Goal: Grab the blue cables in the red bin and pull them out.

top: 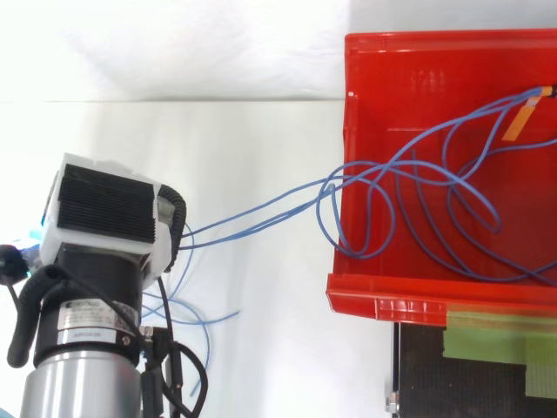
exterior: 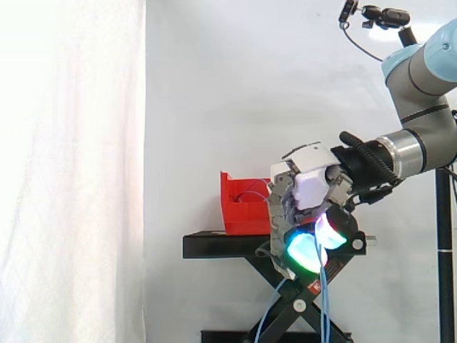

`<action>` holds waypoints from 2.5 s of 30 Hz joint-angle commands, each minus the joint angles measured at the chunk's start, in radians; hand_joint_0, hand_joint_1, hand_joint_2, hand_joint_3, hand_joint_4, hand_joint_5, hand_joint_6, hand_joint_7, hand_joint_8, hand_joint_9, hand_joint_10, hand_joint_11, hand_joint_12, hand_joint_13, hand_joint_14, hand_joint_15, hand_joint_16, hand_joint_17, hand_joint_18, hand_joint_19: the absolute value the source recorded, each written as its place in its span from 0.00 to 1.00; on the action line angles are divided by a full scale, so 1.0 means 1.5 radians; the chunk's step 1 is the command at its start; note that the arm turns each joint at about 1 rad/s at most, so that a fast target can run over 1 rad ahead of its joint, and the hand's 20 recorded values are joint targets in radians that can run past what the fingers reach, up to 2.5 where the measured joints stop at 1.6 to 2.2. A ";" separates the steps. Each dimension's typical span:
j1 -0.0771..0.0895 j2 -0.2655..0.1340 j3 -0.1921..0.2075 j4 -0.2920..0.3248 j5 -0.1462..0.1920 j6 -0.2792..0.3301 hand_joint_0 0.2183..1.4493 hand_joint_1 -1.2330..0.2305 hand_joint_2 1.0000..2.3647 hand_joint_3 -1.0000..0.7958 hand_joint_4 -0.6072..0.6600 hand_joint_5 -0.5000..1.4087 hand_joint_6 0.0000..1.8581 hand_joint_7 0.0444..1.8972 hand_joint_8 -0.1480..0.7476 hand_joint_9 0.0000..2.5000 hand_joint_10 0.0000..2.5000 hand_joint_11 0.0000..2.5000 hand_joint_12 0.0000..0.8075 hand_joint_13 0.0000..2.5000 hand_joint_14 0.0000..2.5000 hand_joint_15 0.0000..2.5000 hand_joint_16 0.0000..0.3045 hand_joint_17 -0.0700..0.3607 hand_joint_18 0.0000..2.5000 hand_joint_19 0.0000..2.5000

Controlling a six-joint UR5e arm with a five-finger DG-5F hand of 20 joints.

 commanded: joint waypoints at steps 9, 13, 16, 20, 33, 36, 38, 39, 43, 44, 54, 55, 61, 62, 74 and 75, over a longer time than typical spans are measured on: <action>0.003 0.000 0.000 0.000 0.004 0.279 0.57 0.31 0.00 0.00 0.46 0.67 0.46 0.32 0.43 0.39 0.01 0.36 0.41 0.36 0.01 0.27 0.13 0.38 0.27 0.23; 0.003 0.000 0.000 0.000 0.004 0.306 0.57 0.31 0.00 0.00 0.45 0.67 0.46 0.31 0.42 0.39 0.01 0.36 0.41 0.36 0.01 0.27 0.13 0.38 0.27 0.23; 0.003 0.000 0.000 0.000 0.004 0.342 0.57 0.31 0.00 0.00 0.45 0.67 0.46 0.32 0.43 0.39 0.01 0.36 0.41 0.36 0.01 0.27 0.14 0.38 0.27 0.23; 0.003 0.000 0.000 -0.001 0.004 0.356 0.57 0.30 0.00 0.00 0.45 0.67 0.46 0.32 0.42 0.39 0.01 0.36 0.41 0.36 0.01 0.27 0.13 0.38 0.27 0.23; 0.003 0.000 -0.039 0.001 0.002 0.358 0.57 0.30 0.00 0.00 0.45 0.66 0.47 0.31 0.42 0.40 0.01 0.38 0.41 0.39 0.01 0.29 0.13 0.38 0.28 0.22; 0.004 0.000 -0.039 0.001 0.001 0.356 0.57 0.30 0.00 0.00 0.45 0.66 0.47 0.30 0.43 0.41 0.01 0.39 0.40 0.40 0.01 0.32 0.13 0.37 0.29 0.23; 0.004 0.001 -0.039 0.001 0.001 0.355 0.57 0.30 0.00 0.00 0.45 0.66 0.47 0.31 0.43 0.41 0.01 0.39 0.40 0.41 0.01 0.33 0.13 0.37 0.30 0.23; 0.004 0.001 -0.039 0.001 0.001 0.355 0.57 0.30 0.00 0.00 0.45 0.66 0.47 0.30 0.43 0.41 0.01 0.39 0.40 0.42 0.01 0.34 0.13 0.37 0.30 0.23; 0.004 0.000 -0.039 0.001 0.001 0.355 0.57 0.30 0.00 0.00 0.45 0.66 0.47 0.31 0.43 0.41 0.01 0.39 0.39 0.47 0.01 0.42 0.13 0.37 0.31 0.24; 0.003 0.000 -0.039 0.001 0.001 0.355 0.57 0.30 0.00 0.00 0.45 0.66 0.47 0.31 0.43 0.41 0.01 0.40 0.39 0.47 0.01 0.43 0.13 0.37 0.31 0.24; 0.004 0.000 -0.039 0.001 0.000 0.356 0.58 0.30 0.00 0.00 0.46 0.66 0.45 0.30 0.43 0.42 0.01 0.40 0.32 0.58 0.16 0.63 0.14 0.38 0.38 0.33; 0.003 0.000 -0.039 0.001 0.000 0.355 0.58 0.30 0.00 0.00 0.46 0.66 0.45 0.31 0.43 0.42 0.01 0.41 0.32 0.57 0.23 0.61 0.13 0.38 0.39 0.35; 0.004 0.001 -0.039 0.006 -0.001 0.355 0.56 0.29 0.00 0.00 0.45 0.66 0.45 0.31 0.43 0.43 0.01 0.42 0.32 0.52 0.55 0.53 0.13 0.36 0.44 0.45; 0.004 0.000 -0.039 0.011 -0.001 0.355 0.56 0.29 0.00 0.00 0.45 0.66 0.45 0.31 0.43 0.43 0.01 0.42 0.32 0.52 0.55 0.53 0.13 0.36 0.44 0.45; 0.004 0.001 -0.039 0.031 -0.001 0.358 0.47 0.28 0.00 0.00 0.49 0.62 0.48 0.28 0.44 0.41 0.01 0.43 0.35 0.50 0.61 0.51 0.14 0.39 0.44 0.45; 0.003 0.000 -0.038 0.031 -0.001 0.358 0.47 0.28 0.00 0.00 0.49 0.62 0.48 0.28 0.44 0.41 0.01 0.42 0.35 0.50 0.61 0.51 0.14 0.39 0.44 0.45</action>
